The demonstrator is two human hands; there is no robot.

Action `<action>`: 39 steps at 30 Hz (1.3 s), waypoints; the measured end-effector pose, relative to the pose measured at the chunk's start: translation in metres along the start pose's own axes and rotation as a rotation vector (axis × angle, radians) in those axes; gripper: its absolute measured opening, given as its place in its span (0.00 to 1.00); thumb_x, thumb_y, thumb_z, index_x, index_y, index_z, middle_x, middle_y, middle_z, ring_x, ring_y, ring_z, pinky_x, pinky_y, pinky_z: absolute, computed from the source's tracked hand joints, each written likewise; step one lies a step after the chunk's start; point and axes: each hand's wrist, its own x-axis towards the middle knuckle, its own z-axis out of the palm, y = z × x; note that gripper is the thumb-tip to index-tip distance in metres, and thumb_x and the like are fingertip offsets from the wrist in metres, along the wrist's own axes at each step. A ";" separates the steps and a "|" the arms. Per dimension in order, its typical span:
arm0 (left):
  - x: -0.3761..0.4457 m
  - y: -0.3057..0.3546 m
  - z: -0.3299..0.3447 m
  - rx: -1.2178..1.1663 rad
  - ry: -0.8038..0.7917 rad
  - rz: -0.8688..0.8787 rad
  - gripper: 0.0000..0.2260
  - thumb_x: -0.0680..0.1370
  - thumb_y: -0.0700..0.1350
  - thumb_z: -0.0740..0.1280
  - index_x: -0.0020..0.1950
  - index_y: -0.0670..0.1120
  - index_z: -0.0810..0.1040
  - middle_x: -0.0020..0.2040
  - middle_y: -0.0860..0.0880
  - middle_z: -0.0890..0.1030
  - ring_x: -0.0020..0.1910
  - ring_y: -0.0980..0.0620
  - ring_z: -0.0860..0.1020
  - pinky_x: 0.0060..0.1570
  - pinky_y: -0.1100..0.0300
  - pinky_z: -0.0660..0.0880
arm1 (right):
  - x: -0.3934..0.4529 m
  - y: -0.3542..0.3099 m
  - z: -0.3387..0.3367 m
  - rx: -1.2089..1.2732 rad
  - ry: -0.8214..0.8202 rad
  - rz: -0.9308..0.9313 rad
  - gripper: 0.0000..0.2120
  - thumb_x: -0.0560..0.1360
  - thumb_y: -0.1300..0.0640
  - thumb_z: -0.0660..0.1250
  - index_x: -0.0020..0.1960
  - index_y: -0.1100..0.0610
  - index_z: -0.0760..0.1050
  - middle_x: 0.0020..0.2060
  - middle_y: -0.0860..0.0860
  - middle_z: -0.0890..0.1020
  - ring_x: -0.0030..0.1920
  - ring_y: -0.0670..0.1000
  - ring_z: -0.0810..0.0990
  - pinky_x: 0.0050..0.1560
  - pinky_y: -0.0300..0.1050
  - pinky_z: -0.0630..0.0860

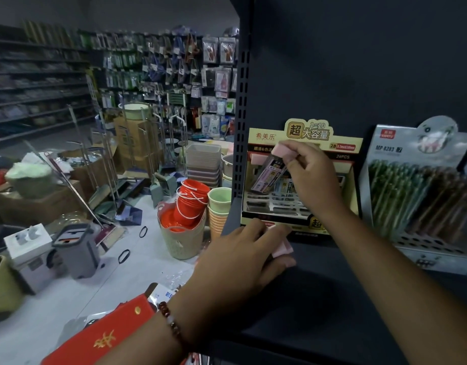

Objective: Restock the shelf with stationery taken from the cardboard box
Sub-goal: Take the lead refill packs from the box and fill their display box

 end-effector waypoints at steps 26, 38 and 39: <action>-0.001 0.001 0.002 -0.006 0.041 0.003 0.23 0.79 0.66 0.49 0.72 0.61 0.60 0.60 0.55 0.73 0.54 0.55 0.75 0.45 0.55 0.78 | -0.003 0.003 0.021 -0.361 -0.006 -0.187 0.14 0.77 0.61 0.67 0.61 0.53 0.79 0.48 0.46 0.73 0.52 0.46 0.70 0.49 0.39 0.69; -0.005 0.003 -0.001 -0.070 0.157 0.003 0.22 0.80 0.65 0.50 0.71 0.59 0.62 0.59 0.56 0.73 0.52 0.56 0.75 0.44 0.60 0.76 | -0.030 -0.028 -0.028 -0.023 -0.279 0.086 0.26 0.79 0.59 0.65 0.73 0.42 0.66 0.56 0.42 0.75 0.52 0.39 0.75 0.47 0.34 0.71; -0.005 0.004 -0.002 -0.077 0.197 0.001 0.22 0.80 0.64 0.52 0.71 0.58 0.63 0.59 0.56 0.74 0.51 0.56 0.76 0.43 0.61 0.76 | -0.038 -0.033 -0.038 0.048 -0.354 0.127 0.24 0.79 0.60 0.65 0.70 0.41 0.70 0.56 0.41 0.76 0.53 0.38 0.76 0.48 0.34 0.73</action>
